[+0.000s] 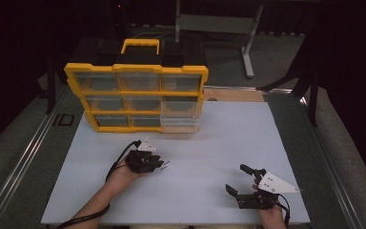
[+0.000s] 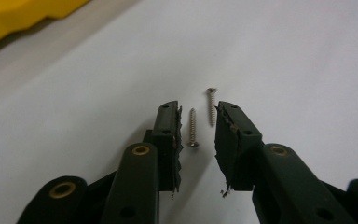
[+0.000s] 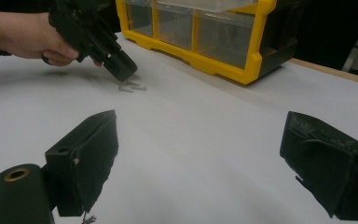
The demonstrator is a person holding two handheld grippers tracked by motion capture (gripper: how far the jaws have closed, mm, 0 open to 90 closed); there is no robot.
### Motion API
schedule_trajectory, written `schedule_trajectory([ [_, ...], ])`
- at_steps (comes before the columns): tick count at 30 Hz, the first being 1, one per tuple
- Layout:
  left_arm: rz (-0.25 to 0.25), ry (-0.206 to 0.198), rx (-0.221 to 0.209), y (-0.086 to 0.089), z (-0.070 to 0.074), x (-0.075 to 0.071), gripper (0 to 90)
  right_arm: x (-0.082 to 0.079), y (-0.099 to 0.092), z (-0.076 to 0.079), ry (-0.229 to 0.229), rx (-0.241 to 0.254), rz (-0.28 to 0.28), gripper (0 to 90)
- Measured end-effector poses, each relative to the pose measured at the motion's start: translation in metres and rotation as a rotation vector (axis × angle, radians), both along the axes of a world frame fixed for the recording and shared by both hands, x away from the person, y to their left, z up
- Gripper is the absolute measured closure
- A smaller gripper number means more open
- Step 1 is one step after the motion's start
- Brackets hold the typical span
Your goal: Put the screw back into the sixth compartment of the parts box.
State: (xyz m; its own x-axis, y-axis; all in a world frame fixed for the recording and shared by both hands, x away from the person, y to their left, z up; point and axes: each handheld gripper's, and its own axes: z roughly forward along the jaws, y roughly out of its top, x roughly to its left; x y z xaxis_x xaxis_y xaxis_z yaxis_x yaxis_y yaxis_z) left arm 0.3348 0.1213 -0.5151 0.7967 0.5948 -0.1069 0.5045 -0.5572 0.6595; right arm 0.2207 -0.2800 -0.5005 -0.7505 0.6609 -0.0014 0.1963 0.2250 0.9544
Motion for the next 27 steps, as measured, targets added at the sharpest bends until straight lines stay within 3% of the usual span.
schedule_trajectory([
  [4, 0.005, 0.001, 0.004, -0.002, -0.004, 0.002, 76.8, 0.0, 0.0, 0.0, -0.001, -0.001, -0.002, 11.3],
  [7, 0.022, -0.008, 0.021, -0.003, -0.005, 0.002, 85.2, 0.0, -0.001, 0.0, 0.001, -0.003, -0.002, 11.3],
  [18, 0.016, -0.035, 0.038, -0.004, -0.003, -0.001, 86.7, 0.0, -0.001, 0.0, 0.002, -0.005, -0.006, 11.3],
  [24, 0.044, -0.057, 0.022, 0.006, 0.007, -0.004, 86.7, 0.001, -0.001, -0.001, 0.004, -0.005, -0.009, 11.3],
  [27, 0.051, -0.077, 0.008, 0.012, 0.019, -0.007, 86.7, 0.001, 0.0, -0.001, 0.003, -0.007, -0.009, 11.3],
])
